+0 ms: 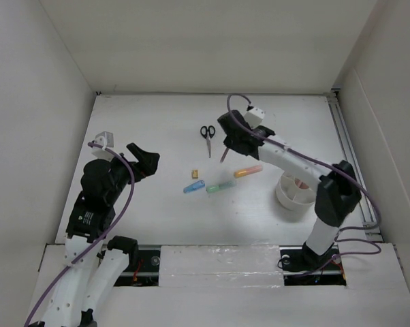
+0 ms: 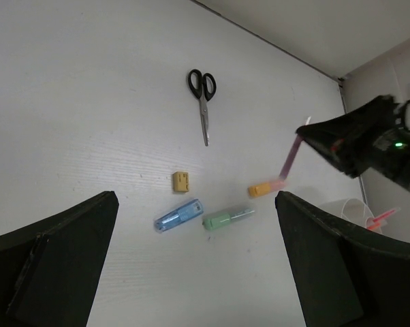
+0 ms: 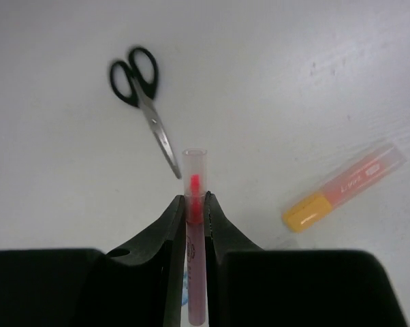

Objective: Sort the stationery into containers
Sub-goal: Pick up the pen from the center of the board, then place the pen in the storage box.

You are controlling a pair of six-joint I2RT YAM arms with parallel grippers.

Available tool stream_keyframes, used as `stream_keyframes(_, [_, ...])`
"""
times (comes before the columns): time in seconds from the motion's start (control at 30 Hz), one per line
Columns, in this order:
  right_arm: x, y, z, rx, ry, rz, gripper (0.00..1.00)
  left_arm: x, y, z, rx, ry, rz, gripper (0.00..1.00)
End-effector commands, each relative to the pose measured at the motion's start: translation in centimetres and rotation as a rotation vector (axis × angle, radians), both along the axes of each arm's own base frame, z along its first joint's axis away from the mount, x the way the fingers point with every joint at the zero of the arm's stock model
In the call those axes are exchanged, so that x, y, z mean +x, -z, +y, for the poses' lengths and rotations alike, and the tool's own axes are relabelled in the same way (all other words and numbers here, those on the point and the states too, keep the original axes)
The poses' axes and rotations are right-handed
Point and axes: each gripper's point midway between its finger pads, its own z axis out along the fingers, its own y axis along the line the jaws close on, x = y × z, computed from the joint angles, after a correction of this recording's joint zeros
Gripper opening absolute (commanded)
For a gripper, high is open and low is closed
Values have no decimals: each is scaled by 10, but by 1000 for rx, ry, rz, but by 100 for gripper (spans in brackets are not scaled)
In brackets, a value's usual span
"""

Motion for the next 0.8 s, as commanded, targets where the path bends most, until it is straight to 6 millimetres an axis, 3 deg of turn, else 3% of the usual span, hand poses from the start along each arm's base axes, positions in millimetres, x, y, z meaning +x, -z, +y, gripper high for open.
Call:
stream_keyframes(0.0, [16, -67, -19, 1, -2, -204, 0, 2, -9, -3, 3, 18, -27, 100])
stream_keyframes(0.07, [5, -83, -28, -51, -8, -260, 0, 3, -8, -1, 6, 6, -27, 100])
stream_keyframes(0.13, [-8, -125, -43, -74, -15, -380, 0, 3, -8, -1, 6, 6, -27, 100])
stream_keyframes(0.17, [-15, -122, -53, -94, -18, -386, 0, 3, -8, -1, 6, 6, -27, 100])
stream_keyframes(0.23, [-30, -160, -67, -94, -72, -496, 0, 3, -8, -1, 6, 6, -27, 100])
stream_keyframes(0.3, [-42, -160, -78, -141, -138, -513, 0, 3, -8, -1, 6, 6, -27, 100])
stream_keyframes(0.33, [-54, -175, -88, -111, -127, -552, 0, 4, -6, -3, 6, 15, -18, 100])
stream_keyframes(0.4, [-69, -172, -103, -160, -138, -553, 0, 3, -9, -5, 0, 28, -26, 100])
stream_keyframes(0.47, [-88, -184, -124, -176, -136, -592, 0, 3, -9, -5, 0, 28, -26, 100])
stream_keyframes(0.57, [-109, -175, -162, -196, -27, -563, 0, 4, -6, -8, 5, 50, -19, 100])
stream_keyframes(0.6, [-118, -158, -184, -261, 33, -490, 0, 4, -4, -10, 3, 58, -18, 100])
stream_keyframes(0.77, [-148, -141, -239, -294, 294, -433, 0, 3, -5, -12, 0, 67, -18, 100])
